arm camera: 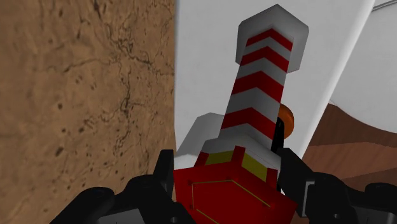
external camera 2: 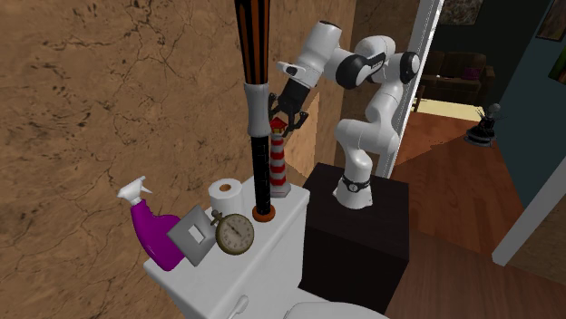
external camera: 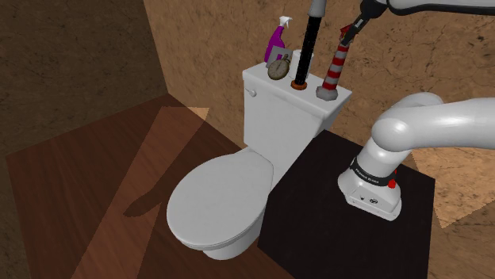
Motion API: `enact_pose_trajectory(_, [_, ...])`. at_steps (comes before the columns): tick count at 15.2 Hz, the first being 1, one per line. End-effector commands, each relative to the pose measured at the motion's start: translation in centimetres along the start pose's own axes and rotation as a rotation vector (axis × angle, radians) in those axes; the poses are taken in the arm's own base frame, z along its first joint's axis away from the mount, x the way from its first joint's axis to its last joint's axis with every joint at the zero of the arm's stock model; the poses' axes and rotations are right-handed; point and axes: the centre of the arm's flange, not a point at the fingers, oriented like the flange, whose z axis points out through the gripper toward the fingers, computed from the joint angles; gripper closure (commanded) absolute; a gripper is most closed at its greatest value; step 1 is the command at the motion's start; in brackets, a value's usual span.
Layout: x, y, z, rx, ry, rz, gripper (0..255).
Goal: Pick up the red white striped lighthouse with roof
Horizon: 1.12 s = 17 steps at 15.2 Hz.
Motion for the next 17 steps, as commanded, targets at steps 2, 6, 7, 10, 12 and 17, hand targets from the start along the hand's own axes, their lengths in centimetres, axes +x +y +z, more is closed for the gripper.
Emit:
enact_pose_trajectory(2, [0.4, 0.4, -0.9, 0.001, -0.001, 0.0, 255])
enact_pose_trajectory(6, [1.1, 1.1, -2.7, 0.001, -0.001, 0.0, 255])
enact_pose_trajectory(7, [1.3, 1.3, -3.2, 0.001, -0.001, 0.0, 255])
enact_pose_trajectory(10, [1.9, 1.8, -4.5, 0.001, -0.001, 0.0, 255])
enact_pose_trajectory(12, [2.2, 2.2, -5.5, 0.001, -0.001, 0.0, 255])
enact_pose_trajectory(17, [2.8, 2.8, -6.9, 0.001, -0.001, 0.0, 255])
